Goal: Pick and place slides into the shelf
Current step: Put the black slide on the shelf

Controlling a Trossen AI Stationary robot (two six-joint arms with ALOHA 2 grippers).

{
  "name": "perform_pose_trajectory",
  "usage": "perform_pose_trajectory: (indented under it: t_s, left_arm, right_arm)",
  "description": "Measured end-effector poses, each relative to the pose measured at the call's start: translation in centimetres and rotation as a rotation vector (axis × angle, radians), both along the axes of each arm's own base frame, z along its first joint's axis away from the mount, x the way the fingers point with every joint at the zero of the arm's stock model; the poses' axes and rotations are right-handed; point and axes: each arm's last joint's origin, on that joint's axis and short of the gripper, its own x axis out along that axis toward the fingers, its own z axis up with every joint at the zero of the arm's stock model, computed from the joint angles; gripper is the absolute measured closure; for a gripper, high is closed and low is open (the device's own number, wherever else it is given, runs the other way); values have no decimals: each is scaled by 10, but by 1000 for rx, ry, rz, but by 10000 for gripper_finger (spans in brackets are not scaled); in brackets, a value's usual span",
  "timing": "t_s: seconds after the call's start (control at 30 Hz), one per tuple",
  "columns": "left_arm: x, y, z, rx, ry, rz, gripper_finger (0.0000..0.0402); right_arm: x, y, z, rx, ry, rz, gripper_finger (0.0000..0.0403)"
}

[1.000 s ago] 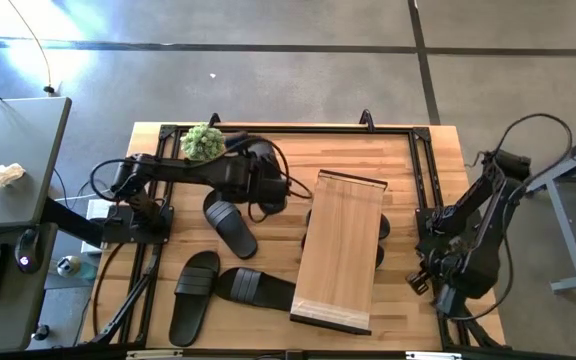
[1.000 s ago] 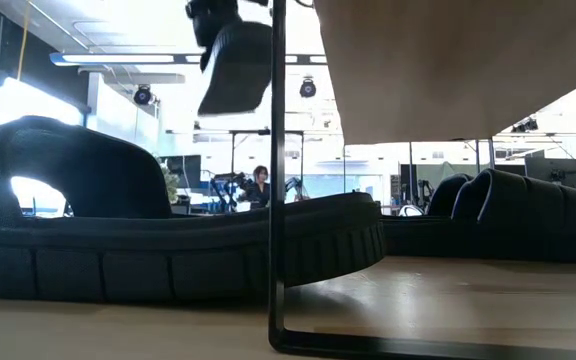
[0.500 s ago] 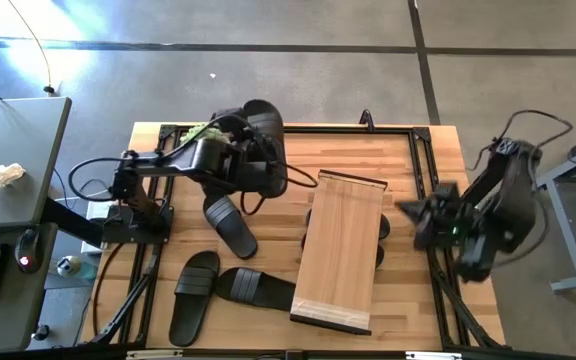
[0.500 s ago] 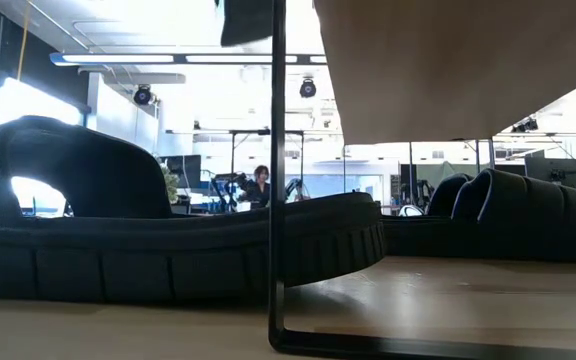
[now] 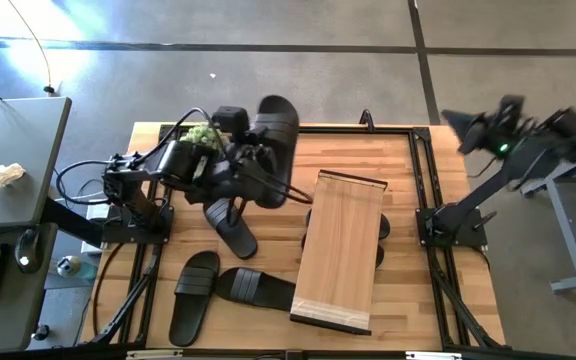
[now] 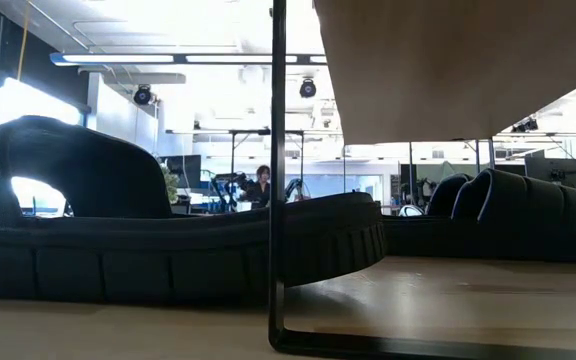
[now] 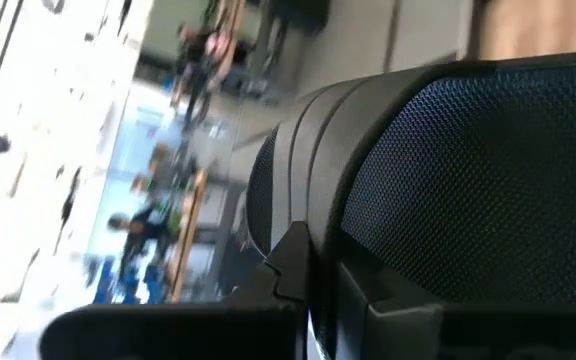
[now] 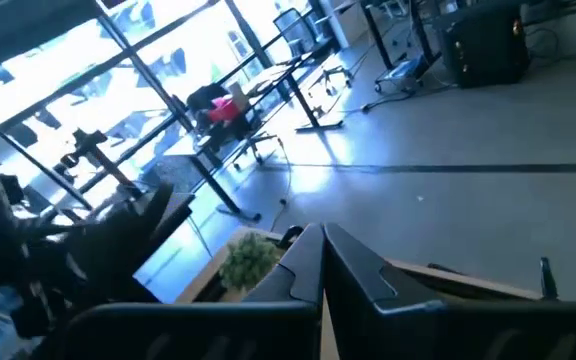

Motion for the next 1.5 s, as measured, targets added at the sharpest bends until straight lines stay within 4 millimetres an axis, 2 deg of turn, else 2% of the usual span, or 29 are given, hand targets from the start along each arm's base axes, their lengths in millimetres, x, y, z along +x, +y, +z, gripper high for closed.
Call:
perform_pose_trajectory:
  t_s: [0.17,0.3,0.4,0.53,0.67,0.83,1.0,1.17,1.27,1.37,1.43,1.5]
  left_arm:
    - [17,-9,13,-12,-22,-224,401]
    - [29,-14,18,13,-37,-352,401]
    - [34,-17,19,40,-24,-415,401]
    - [40,-23,16,69,14,-462,401]
    - [51,-34,5,84,79,-510,401]
    - [62,-54,-8,127,157,-564,401]
    - [64,-77,-15,129,176,-614,401]
    - [57,-103,-19,107,172,-649,401]
    - [50,-115,-22,80,179,-668,401]
    - [44,-124,-26,80,211,-660,401]
    - [39,-127,-29,100,249,-636,401]
    - [37,-129,-31,115,277,-619,401]
  right_arm:
    - [-21,-15,25,58,-68,75,403]
    - [-24,-15,40,102,-111,215,403]
    - [-20,-10,44,144,-125,316,403]
    - [-14,-4,37,230,-83,360,403]
    - [3,10,24,329,51,365,403]
    - [35,34,17,384,160,402,403]
    - [80,60,14,388,151,569,403]
    - [120,81,0,402,139,773,403]
    - [132,91,-1,470,103,929,403]
    - [135,95,1,493,84,999,403]
    - [131,87,4,471,84,969,403]
    - [124,74,2,459,123,858,403]
